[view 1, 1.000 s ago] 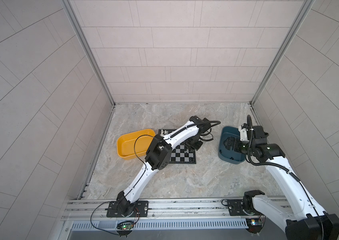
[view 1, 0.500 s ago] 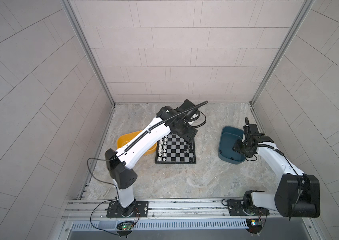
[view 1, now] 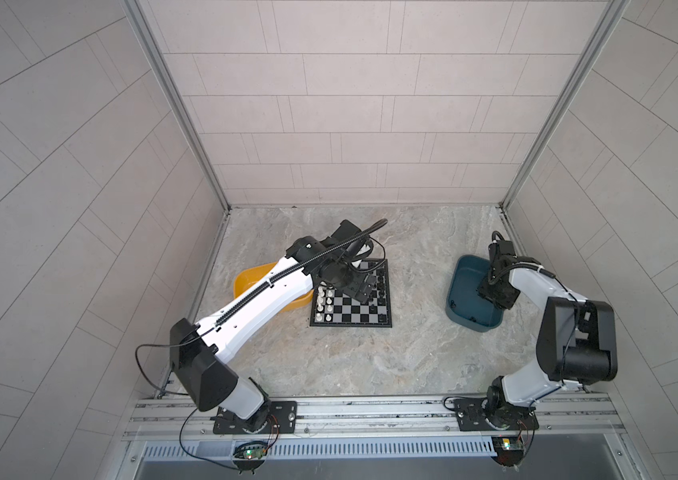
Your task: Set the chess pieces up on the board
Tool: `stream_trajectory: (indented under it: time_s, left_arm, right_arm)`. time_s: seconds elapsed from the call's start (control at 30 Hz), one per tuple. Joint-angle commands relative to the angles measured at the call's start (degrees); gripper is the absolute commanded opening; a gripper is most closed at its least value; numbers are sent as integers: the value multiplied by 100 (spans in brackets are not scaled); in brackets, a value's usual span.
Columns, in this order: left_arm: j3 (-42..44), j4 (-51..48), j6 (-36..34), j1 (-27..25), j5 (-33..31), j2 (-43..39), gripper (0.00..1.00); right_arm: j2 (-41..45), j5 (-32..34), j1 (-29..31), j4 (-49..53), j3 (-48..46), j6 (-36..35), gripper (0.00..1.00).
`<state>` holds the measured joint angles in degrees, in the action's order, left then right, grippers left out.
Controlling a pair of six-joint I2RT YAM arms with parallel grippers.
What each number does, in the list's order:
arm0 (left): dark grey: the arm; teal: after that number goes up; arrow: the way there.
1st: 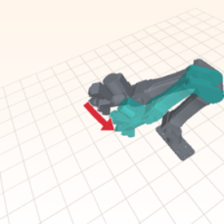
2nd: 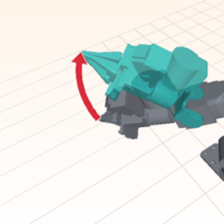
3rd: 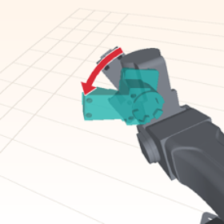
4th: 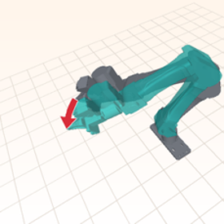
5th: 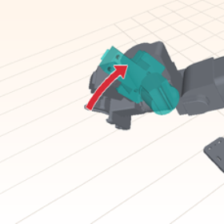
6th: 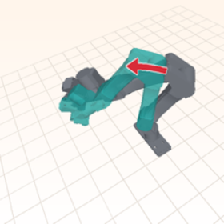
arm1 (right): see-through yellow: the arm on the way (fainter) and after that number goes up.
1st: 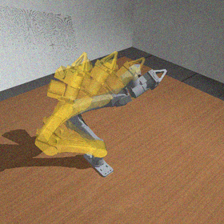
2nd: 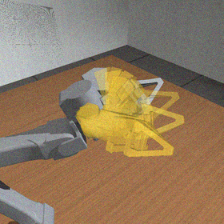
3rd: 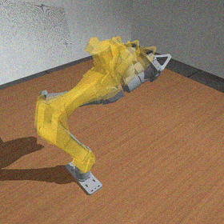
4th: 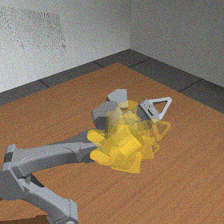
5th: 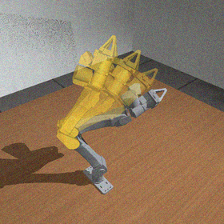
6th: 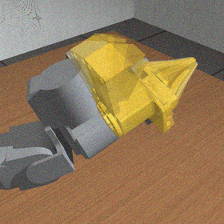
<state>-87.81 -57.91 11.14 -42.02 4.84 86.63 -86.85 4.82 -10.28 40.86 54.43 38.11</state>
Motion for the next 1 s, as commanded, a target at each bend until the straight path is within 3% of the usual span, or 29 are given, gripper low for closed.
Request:
stream_trajectory:
  time_s: [0.0, 0.23, 0.47, 0.57, 0.77, 0.87, 0.97]
  left_arm:
    - [71, 147, 71, 69, -46, -177, 100]
    - [193, 207, 82, 103, 14, -251, 100]
    - [245, 206, 95, 145, 0, -287, 100]
    - [271, 201, 117, 189, -4, -310, 100]
    - [273, 226, 154, 255, 6, -280, 100]
    - [282, 241, 161, 266, 15, -263, 100]
    - [269, 248, 180, 281, 43, -218, 100]
  right_arm:
    - [611, 93, 12, 438, -382, 242, 42]
    - [986, -779, 962, 300, -696, -38, 43]
    - [38, -953, 1823, 149, -78, -109, 43]
    - [-210, -1252, 2234, -52, 194, 188, 43]
    - [-619, -1519, 2662, -1027, 728, 1022, 55]
    - [-1022, -1200, 2683, -1300, 1069, 919, 67]
    - [-1442, -1207, 2596, -1034, 1488, 596, 67]
